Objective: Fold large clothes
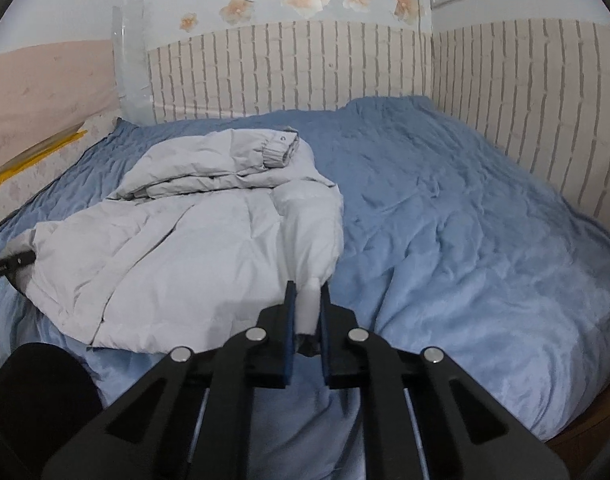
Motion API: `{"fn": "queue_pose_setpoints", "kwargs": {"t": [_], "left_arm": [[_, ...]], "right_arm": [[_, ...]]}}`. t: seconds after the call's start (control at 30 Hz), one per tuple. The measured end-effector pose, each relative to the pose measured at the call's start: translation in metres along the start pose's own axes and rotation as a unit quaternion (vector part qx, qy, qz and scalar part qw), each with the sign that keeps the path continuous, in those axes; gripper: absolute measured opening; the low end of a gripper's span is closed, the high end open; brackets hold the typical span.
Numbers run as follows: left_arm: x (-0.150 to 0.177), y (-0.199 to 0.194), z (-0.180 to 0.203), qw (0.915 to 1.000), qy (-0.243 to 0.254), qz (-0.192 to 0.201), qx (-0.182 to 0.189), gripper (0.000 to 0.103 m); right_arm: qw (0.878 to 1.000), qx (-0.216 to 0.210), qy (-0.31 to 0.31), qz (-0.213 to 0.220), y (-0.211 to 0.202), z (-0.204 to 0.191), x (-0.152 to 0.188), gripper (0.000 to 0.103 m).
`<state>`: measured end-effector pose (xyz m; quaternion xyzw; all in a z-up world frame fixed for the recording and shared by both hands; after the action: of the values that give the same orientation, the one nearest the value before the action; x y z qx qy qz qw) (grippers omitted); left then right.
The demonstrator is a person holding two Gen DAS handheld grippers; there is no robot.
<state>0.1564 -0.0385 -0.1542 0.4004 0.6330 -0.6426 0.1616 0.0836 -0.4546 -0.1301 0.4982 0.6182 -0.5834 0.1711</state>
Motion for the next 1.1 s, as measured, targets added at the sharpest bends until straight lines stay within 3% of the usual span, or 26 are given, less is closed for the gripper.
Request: {"fn": "queue_pose_setpoints", "kwargs": {"t": [0.17, 0.53, 0.83, 1.1], "left_arm": [[-0.015, -0.020, -0.002, 0.9980, 0.057, 0.017, -0.019, 0.012], [-0.040, -0.064, -0.036, 0.9980, 0.008, 0.058, 0.022, 0.011], [-0.062, -0.077, -0.044, 0.9964, 0.019, 0.080, 0.021, 0.011], [-0.082, -0.068, -0.059, 0.9962, 0.029, 0.081, 0.009, 0.011]], "right_arm": [[1.000, 0.000, 0.015, 0.009, -0.014, 0.002, -0.006, 0.009], [0.999, -0.001, 0.016, 0.051, -0.057, -0.011, -0.041, 0.009], [0.998, -0.002, 0.017, 0.055, -0.065, -0.013, -0.051, 0.009], [0.998, -0.006, 0.015, 0.056, -0.051, -0.026, -0.083, 0.009]]}}
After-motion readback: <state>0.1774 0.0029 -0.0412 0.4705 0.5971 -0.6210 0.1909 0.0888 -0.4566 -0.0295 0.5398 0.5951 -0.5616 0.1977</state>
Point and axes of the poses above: each gripper's, at about its wrist camera, not at the fingertips, and y roughly the way its jaws point, z to its right, x to its underside, the point moved 8 cm from there along y, roughly the way its jaws point, and after that the axes turned 14 degrees about y, right-handed, at the moved point
